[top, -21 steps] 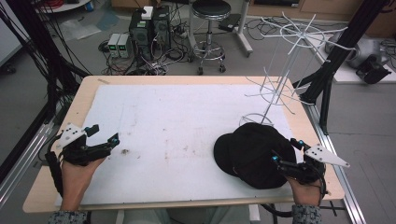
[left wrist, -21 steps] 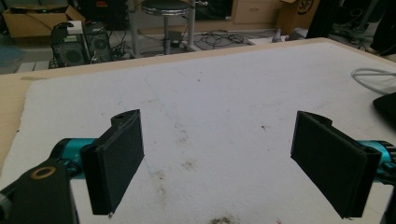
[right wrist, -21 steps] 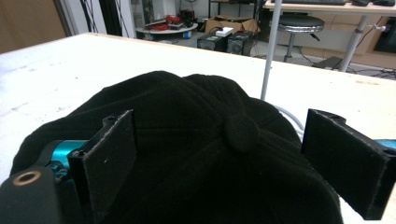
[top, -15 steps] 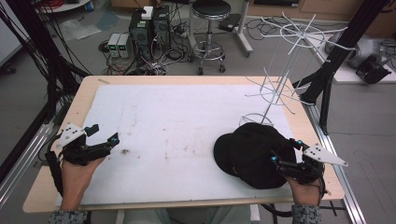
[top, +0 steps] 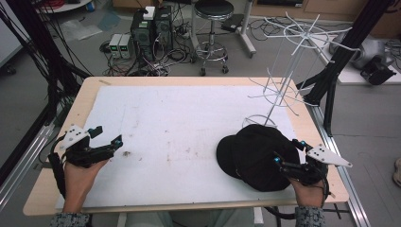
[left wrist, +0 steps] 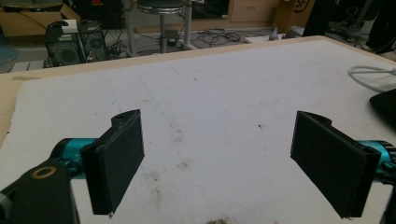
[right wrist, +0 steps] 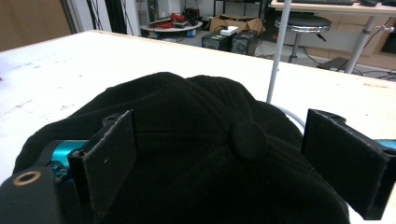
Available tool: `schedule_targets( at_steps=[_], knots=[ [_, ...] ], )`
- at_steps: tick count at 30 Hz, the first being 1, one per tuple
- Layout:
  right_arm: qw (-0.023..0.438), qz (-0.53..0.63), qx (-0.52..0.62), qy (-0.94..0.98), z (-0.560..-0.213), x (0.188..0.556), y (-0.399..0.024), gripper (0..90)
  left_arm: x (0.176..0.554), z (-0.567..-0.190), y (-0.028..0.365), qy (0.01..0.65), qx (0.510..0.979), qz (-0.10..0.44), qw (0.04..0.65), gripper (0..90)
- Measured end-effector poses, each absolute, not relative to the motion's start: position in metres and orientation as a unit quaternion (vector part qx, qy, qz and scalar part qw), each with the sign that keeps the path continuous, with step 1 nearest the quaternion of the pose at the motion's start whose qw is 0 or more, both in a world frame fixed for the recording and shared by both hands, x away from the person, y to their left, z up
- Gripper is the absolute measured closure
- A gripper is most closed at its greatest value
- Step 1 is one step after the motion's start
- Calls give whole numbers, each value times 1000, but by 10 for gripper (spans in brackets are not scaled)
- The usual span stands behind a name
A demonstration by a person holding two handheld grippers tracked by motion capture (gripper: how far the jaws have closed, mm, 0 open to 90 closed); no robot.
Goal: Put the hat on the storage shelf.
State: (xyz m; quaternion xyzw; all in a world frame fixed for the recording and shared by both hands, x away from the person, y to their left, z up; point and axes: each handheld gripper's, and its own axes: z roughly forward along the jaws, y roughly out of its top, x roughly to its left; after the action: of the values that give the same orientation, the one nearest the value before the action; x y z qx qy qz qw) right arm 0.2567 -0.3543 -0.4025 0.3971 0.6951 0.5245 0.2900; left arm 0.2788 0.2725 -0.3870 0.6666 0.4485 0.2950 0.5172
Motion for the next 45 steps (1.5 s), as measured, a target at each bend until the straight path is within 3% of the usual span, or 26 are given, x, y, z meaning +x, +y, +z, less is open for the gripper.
schedule_targets(
  at_steps=[18, 21, 26, 31, 38, 45],
  knots=[
    [273, 510, 394, 714, -410, 277, -352, 108, 277, -391, 273, 453, 667, 295, 514, 176],
    [268, 507, 384, 724, -410, 279, -351, 201, 277, -391, 272, 452, 668, 294, 513, 177],
    [263, 501, 386, 728, -410, 280, -351, 281, 277, -391, 273, 452, 666, 295, 514, 178],
    [250, 488, 397, 736, -411, 282, -351, 455, 278, -391, 273, 453, 667, 295, 514, 179],
    [243, 479, 404, 741, -411, 282, -350, 576, 278, -391, 273, 452, 667, 296, 513, 180],
    [249, 477, 407, 738, -410, 279, -349, 639, 277, -388, 273, 450, 664, 300, 516, 182]
  ],
)
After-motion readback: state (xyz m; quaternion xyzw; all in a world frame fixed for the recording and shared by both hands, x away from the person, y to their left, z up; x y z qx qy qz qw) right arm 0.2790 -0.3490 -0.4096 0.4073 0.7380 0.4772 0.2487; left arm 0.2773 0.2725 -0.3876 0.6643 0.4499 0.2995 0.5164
